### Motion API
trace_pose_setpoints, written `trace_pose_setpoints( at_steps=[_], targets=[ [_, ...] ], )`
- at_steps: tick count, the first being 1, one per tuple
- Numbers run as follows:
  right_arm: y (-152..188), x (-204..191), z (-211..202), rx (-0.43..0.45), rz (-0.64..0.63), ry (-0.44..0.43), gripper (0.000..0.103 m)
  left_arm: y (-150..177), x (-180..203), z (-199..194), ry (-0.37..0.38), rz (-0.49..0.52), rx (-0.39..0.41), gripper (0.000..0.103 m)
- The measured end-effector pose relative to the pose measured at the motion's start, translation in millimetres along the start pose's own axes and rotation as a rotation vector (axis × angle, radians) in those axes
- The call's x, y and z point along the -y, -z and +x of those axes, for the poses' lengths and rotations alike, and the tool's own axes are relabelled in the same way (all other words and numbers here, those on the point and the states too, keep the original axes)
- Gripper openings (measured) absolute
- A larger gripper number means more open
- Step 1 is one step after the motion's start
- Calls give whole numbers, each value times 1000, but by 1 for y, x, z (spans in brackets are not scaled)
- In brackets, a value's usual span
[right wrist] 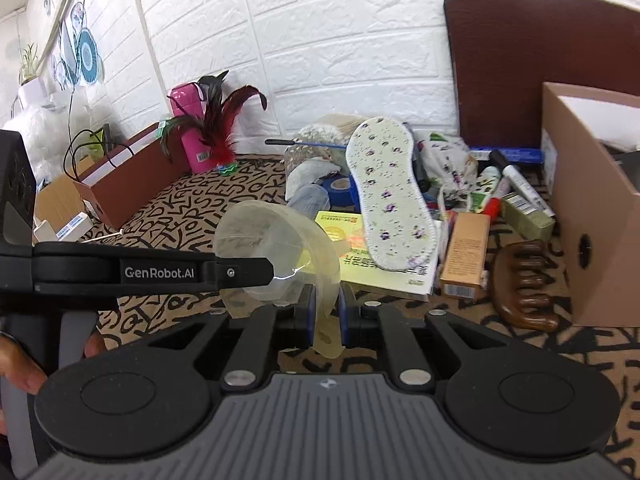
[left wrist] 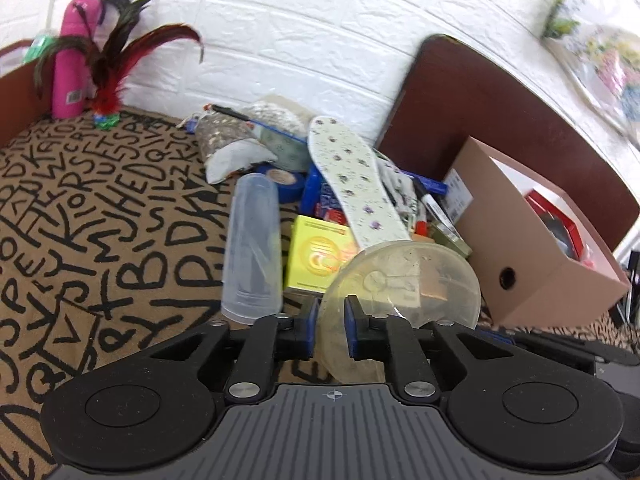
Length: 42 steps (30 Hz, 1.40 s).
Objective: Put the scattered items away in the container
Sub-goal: 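Carry the bowl into the cardboard box and open the left gripper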
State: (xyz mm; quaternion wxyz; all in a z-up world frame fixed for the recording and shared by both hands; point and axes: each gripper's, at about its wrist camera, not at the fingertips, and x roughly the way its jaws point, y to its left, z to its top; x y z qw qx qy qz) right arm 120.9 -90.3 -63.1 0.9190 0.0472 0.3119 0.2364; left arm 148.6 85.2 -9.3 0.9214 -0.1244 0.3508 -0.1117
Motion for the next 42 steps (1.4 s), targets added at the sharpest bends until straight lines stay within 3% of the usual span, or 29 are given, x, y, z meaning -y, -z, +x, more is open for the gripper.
trace_pose_setpoints(
  at_steps=[8, 14, 24, 29, 42],
  targets=[
    [1, 17, -36, 57, 9, 26, 14, -12, 45, -13, 36, 82, 34, 13],
    [-21, 42, -73, 147, -4, 76, 14, -39, 98, -14, 103, 136, 88, 13],
    [-76, 115, -110, 249, -20, 202, 14, -89, 190, 35, 233, 195, 142, 13],
    [-99, 155, -103, 247, -12, 255, 14, -100, 217, 77, 242, 243, 144, 13],
    [-123, 225, -38, 160, 23, 298, 15, -130, 226, 177, 239, 218, 109, 13]
  ],
)
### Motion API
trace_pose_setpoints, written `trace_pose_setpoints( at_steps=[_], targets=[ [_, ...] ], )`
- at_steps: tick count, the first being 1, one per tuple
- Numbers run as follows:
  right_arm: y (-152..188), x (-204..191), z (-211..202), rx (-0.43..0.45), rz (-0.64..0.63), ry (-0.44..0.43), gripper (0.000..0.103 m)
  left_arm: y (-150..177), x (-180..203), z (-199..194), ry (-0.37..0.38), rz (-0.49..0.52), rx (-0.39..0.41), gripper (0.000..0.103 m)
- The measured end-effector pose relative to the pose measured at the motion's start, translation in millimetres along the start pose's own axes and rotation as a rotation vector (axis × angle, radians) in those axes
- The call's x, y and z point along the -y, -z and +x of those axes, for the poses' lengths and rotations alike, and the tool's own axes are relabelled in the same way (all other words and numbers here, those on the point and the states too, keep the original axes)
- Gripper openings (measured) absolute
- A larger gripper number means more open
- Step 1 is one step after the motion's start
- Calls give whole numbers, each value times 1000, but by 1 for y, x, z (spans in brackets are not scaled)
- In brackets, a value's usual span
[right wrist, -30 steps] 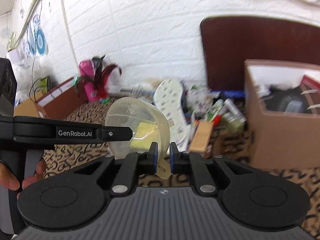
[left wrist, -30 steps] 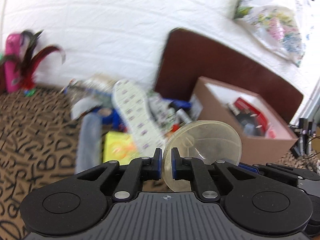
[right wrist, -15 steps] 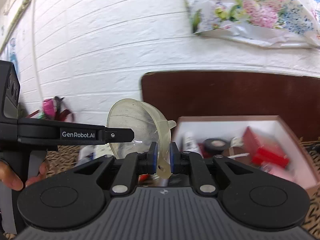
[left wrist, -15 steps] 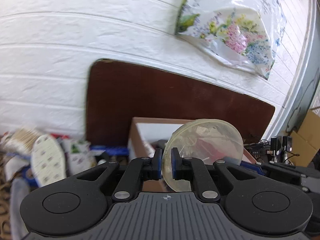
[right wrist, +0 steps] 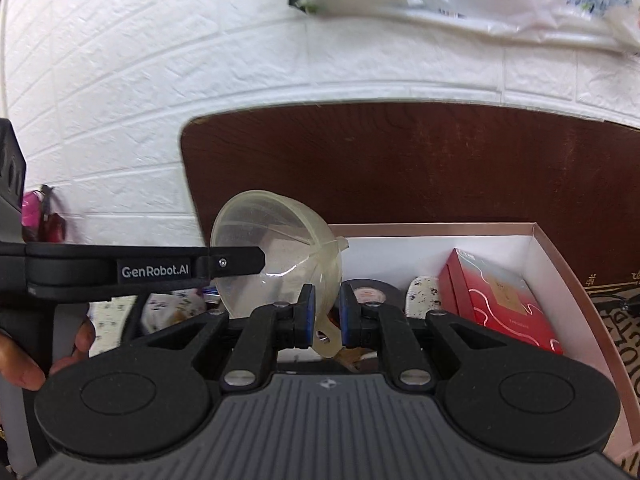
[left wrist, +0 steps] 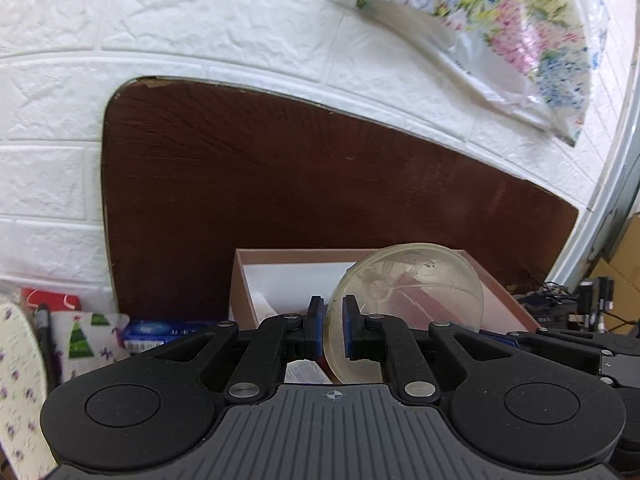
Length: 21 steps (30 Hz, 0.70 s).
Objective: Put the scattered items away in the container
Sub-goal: 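Carry the bowl into the cardboard box and open the left gripper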
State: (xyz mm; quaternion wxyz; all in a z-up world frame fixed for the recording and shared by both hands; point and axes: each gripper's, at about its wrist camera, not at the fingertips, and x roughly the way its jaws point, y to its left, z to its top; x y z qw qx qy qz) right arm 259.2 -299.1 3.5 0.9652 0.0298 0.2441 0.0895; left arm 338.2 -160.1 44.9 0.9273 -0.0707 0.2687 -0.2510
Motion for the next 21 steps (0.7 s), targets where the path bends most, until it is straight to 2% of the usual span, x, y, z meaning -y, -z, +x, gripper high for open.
trace_pose_setpoints(
  at_steps=[1, 3, 4, 5, 6, 7, 9, 12, 13, 14, 18, 21],
  targets=[
    [-2, 1, 6, -1, -1, 3, 15, -2, -2, 8, -5, -1, -3, 18],
    [-6, 4, 18, -4, 5, 2, 18, -4, -5, 20, -29, 2, -22, 43],
    [-7, 5, 25, -10, 6, -4, 22, -3, -7, 23, -45, -1, -42, 66],
    [-7, 7, 33, -35, 5, -9, 44, -2, -9, 23, -21, -1, -47, 69],
    [-5, 7, 38, -56, 7, 2, 57, 0, -10, 20, 3, 3, -39, 75],
    [-2, 6, 39, -52, 2, 14, 71, 2, -9, 16, -1, 12, -25, 85],
    [5, 4, 36, -45, -21, 11, 71, 6, -5, 11, -44, 33, -6, 103],
    [10, 4, 30, -36, -9, 12, 85, 11, -7, 7, -54, 42, 1, 103],
    [9, 4, 27, -26, -3, 18, 96, 11, -8, 6, -50, 33, -14, 103],
    [9, 4, 24, -17, -2, 23, 101, 12, -10, 5, -47, 19, -27, 103],
    [10, -1, 17, -27, -37, 23, 102, 15, -14, -1, -30, -24, -55, 103],
    [11, -3, 12, -41, -33, 17, 103, 17, -10, -10, -26, 3, -53, 103]
  ],
)
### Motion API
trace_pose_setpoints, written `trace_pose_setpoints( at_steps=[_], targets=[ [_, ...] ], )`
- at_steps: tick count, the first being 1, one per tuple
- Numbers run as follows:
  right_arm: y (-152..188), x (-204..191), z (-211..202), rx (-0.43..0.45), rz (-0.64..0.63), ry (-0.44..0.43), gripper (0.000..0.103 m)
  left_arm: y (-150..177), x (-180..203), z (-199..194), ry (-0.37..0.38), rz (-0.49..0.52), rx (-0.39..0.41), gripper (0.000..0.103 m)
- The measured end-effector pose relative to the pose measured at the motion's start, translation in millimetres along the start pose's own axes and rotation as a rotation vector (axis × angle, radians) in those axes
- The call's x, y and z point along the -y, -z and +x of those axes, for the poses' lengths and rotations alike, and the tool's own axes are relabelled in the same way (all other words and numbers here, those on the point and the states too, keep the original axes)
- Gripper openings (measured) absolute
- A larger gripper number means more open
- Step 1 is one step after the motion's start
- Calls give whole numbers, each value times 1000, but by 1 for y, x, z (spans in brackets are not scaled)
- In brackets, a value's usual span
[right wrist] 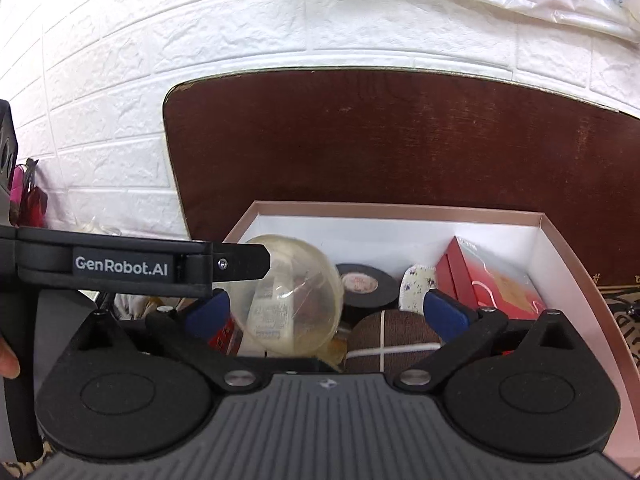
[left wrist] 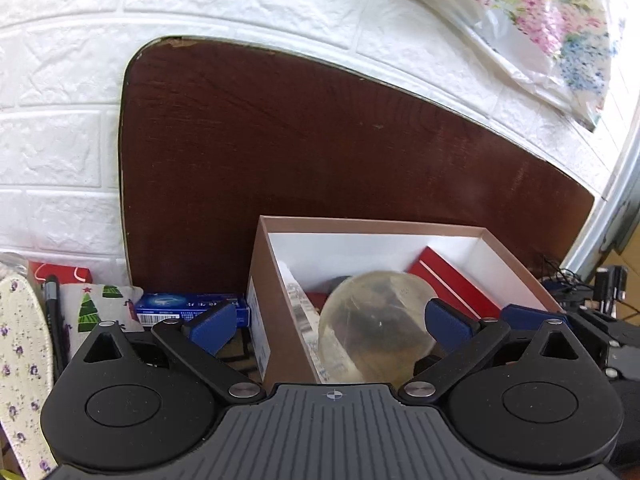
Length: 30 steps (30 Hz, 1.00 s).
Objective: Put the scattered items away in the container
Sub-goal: 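Carry the bowl into the cardboard box and open the left gripper, then move the open left gripper back to the clear plastic case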
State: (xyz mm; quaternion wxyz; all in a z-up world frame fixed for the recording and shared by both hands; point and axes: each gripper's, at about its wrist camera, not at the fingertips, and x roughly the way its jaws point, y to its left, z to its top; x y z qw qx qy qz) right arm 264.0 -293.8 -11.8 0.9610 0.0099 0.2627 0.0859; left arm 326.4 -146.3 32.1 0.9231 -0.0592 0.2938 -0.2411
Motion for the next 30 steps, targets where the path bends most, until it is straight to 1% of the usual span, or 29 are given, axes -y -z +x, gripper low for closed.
trace_pose_setpoints(
  at_steps=[3, 9, 12, 17, 21, 25, 27, 30],
  targets=[
    [0, -2, -7, 0, 16, -6, 103, 2, 4, -11, 4, 12, 12, 103],
    [1, -13, -26, 0, 19, -20, 103, 12, 4, -38, 32, -34, 10, 103],
    [7, -29, -42, -2, -16, -59, 103, 29, 0, -60, 36, -76, 1, 103],
    [34, -69, -64, -11, -105, -107, 103, 71, -15, -106, 32, -120, -11, 103],
    [62, -108, -74, -31, -141, -165, 103, 107, -34, -142, -10, -151, -29, 103],
    [91, -143, -77, -73, -120, -241, 103, 142, -65, -172, -56, -200, -69, 103],
    [104, -160, -75, -103, -109, -266, 103, 154, -80, -184, -86, -216, -76, 103],
    [121, -183, -71, -137, -111, -274, 103, 164, -105, -200, -157, -231, -67, 103]
  ],
)
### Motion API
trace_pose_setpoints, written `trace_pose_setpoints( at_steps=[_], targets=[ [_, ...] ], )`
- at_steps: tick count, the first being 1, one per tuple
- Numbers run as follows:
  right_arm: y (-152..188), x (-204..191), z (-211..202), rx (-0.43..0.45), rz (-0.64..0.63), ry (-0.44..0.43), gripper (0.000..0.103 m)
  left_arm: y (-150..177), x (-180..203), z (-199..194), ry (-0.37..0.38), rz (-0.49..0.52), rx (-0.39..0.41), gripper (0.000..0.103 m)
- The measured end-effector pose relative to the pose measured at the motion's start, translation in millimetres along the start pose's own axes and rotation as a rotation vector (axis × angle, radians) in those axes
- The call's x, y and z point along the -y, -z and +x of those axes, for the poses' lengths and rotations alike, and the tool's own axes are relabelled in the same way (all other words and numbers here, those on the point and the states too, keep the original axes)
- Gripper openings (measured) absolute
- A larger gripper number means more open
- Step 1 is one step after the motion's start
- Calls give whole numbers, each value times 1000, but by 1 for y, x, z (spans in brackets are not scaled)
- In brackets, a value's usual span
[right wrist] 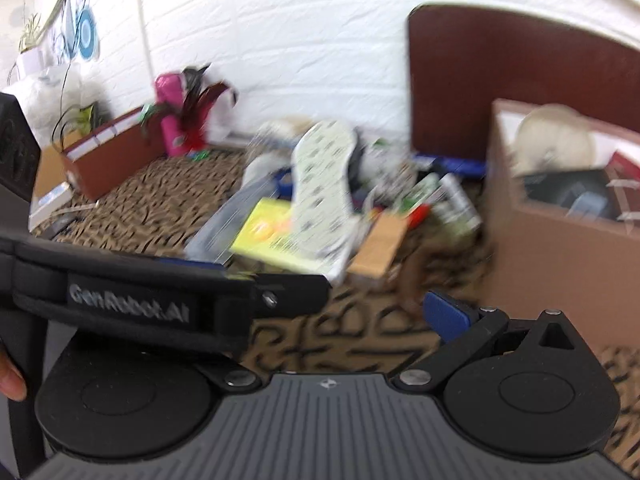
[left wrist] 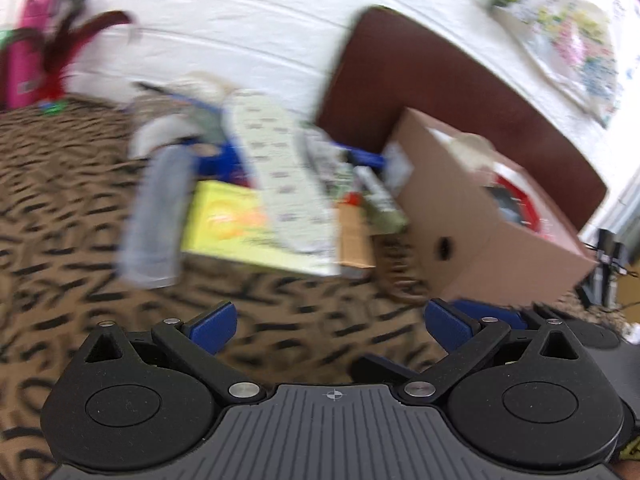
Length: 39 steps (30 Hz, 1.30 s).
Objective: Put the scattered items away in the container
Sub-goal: 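Move the open left gripper back to the clear plastic case, then grasp the clear plastic case with the left gripper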
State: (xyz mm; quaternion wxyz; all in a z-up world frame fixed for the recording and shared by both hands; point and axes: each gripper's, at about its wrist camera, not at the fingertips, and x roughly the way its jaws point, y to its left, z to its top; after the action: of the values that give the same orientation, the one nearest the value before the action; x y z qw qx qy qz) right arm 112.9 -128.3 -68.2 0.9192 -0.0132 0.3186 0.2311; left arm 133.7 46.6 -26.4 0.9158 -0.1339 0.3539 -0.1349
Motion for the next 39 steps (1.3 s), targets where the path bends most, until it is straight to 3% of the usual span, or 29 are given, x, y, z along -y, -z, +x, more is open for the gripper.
trace_pose_setpoints(
  at_steps=[3, 10, 15, 20, 24, 35, 39],
  targets=[
    [8, -18, 12, -33, -11, -3, 103, -6, -27, -5, -69, -27, 14, 103],
    [13, -49, 37, -69, -50, 8, 103, -27, -70, 2, -110, -80, 29, 98],
    [9, -61, 59, -65, -22, -18, 102, -34, -89, 26, -73, -90, -49, 84],
    [0, -73, 82, -70, 16, -64, 87, -45, -100, 40, -35, -84, -73, 76],
    [-8, -85, 100, -66, 5, -77, 82, -57, -108, 53, -1, -59, -109, 64],
    [-21, -93, 127, -43, 16, -97, 71, -79, -128, 65, 57, -48, -161, 63],
    [-23, -94, 128, -43, 29, -107, 71, -83, -124, 68, 53, 3, -193, 61]
  ],
)
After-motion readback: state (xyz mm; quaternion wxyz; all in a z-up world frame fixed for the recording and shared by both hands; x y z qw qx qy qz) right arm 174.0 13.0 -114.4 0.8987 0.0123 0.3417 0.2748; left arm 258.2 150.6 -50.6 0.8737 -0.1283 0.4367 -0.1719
